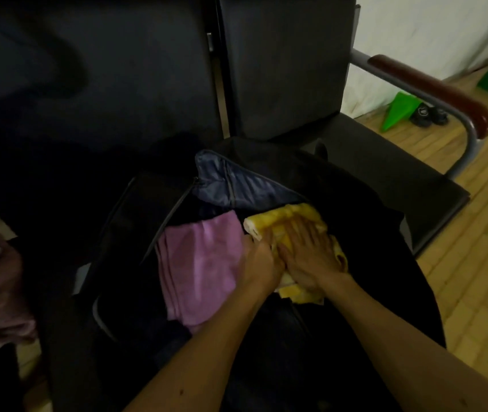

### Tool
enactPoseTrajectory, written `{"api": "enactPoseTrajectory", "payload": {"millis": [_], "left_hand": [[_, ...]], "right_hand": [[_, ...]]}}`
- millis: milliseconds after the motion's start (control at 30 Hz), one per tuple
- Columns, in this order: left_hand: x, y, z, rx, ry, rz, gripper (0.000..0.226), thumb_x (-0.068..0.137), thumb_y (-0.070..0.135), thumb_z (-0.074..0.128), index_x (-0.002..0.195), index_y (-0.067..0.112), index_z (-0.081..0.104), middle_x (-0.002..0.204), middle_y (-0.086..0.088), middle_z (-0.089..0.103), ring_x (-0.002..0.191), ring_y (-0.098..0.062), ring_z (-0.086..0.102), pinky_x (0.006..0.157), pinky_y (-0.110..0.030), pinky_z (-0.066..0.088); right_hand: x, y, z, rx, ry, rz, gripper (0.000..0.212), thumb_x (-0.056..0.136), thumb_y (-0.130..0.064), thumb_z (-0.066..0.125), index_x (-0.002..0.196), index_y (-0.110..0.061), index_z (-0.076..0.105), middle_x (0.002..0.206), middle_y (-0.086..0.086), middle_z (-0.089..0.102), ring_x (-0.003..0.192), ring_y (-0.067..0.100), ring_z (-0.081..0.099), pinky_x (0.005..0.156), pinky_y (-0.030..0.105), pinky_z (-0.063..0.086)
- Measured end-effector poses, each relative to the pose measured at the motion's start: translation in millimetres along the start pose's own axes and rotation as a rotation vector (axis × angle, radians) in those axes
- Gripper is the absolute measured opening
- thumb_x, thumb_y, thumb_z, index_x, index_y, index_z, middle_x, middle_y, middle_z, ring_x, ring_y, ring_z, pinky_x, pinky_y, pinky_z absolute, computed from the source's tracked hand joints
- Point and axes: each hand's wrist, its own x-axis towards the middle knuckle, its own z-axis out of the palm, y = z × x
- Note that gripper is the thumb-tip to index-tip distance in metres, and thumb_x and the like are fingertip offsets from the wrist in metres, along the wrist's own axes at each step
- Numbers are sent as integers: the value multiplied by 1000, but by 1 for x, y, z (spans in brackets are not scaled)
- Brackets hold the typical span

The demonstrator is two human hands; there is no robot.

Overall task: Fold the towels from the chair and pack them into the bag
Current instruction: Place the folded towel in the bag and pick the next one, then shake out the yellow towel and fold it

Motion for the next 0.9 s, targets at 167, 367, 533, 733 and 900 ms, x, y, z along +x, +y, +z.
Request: {"api": "enactPoseTrajectory", "payload": {"millis": [167, 367, 533, 733, 900], "left_hand": [[-8, 8, -24, -222, -164, -58, 73, 84, 51, 53, 147, 16, 41, 136, -14, 52, 120, -28, 55, 89, -26, 46], [-66, 18, -102, -332, 25, 95, 28, 90, 6, 69, 118, 7, 69, 110, -4, 70, 101, -14, 64, 88, -27, 52], [-175, -6, -217, -313, 302, 223, 13, 84, 21, 71, 87, 33, 68, 79, 8, 71, 71, -10, 68, 71, -26, 55], [-355, -102, -283, 103, 595, 27, 11, 81, 30, 68, 91, 25, 71, 63, 18, 62, 59, 5, 58, 61, -10, 43], [-446, -205, -287, 341, 595, -196, 9, 78, 30, 68, 79, 22, 70, 68, 7, 69, 63, -13, 64, 59, -31, 48]], "right_hand": [[-1, -5, -18, 55, -21, -3, 65, 105, -45, 23, 157, -16, -2, 165, 8, -7, 152, 23, -4, 122, 40, -1], [-57, -57, -60, 442, 311, -82, 36, 97, -25, 58, 128, -9, 56, 128, 15, 61, 117, 33, 56, 96, 37, 42], [-149, -139, -86, 767, 479, -307, 22, 87, -34, 71, 105, -21, 66, 95, -6, 67, 92, 16, 64, 82, 32, 51], [-272, -265, -25, 1009, 127, -544, 32, 82, -51, 66, 105, -30, 65, 100, -16, 67, 90, 3, 66, 76, 27, 55], [-320, -351, 55, 902, -65, -567, 23, 85, -27, 74, 105, -24, 65, 89, -14, 66, 81, 0, 64, 71, 15, 50]]}}
